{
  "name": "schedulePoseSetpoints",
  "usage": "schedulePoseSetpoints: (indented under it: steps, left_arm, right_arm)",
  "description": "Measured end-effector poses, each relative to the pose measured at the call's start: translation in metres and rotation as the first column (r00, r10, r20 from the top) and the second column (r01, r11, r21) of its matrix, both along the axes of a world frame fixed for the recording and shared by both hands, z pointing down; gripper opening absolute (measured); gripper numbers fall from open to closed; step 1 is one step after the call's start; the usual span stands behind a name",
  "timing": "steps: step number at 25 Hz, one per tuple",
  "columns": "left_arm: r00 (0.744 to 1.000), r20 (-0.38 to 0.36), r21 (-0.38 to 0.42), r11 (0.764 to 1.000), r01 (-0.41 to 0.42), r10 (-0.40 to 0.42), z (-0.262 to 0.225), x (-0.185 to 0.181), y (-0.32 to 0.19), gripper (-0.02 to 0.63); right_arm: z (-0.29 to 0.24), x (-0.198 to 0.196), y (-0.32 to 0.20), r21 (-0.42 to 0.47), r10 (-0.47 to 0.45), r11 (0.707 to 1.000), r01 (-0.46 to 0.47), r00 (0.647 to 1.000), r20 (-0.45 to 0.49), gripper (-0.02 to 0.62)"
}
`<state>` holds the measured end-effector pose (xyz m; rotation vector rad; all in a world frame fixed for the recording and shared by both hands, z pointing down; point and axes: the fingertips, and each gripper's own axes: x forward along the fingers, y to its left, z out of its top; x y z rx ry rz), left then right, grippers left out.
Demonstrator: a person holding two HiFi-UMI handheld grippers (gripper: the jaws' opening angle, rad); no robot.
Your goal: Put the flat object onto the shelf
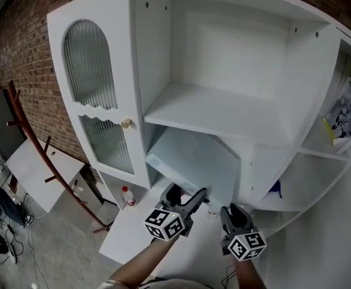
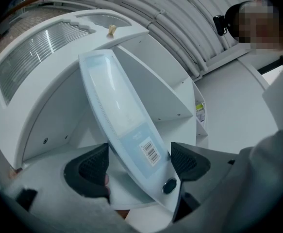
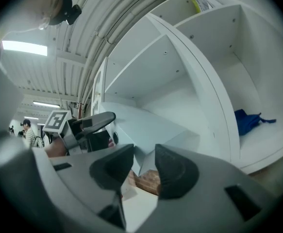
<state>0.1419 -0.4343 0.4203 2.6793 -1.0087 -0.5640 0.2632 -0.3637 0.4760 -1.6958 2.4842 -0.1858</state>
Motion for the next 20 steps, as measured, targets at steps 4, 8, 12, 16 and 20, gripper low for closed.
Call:
schedulePoseSetpoints:
  steps: [4,8,12,16,20]
  left_arm:
    - [1.0,-0.004,-0.026,0.999,-0.023,0.023,0.007,0.004,0.004,0.38]
    - [0.999,-0.017,-0.057,0.998,-0.041,0.04,0.014,0.006,0.005,0.38]
    - [0.998,-0.014,-0.1,0.993,-0.069,0.068,0.026,0.011,0.009,0.38]
    - [0.996,-0.025,-0.136,0.987,-0.09,0.088,0.035,0.013,0.012,0.38]
    - [0.995,-0.033,-0.147,0.984,-0.101,0.097,0.04,0.015,0.015,0.38]
  right_arm:
    - [-0.004,0.008,0.002,0.011,0.029,1.0,-0.029,1.0,-0.002,0.144]
    - [-0.003,0.012,0.003,0.001,0.025,1.0,-0.025,0.999,-0.028,0.143]
    - [-0.009,0.02,0.007,0.026,0.043,0.999,-0.042,0.998,-0.051,0.141]
    - [-0.015,0.025,0.007,0.039,0.045,0.998,-0.042,0.997,-0.069,0.138]
    - [-0.027,0.027,0.008,0.062,0.048,0.997,-0.042,0.994,-0.1,0.138]
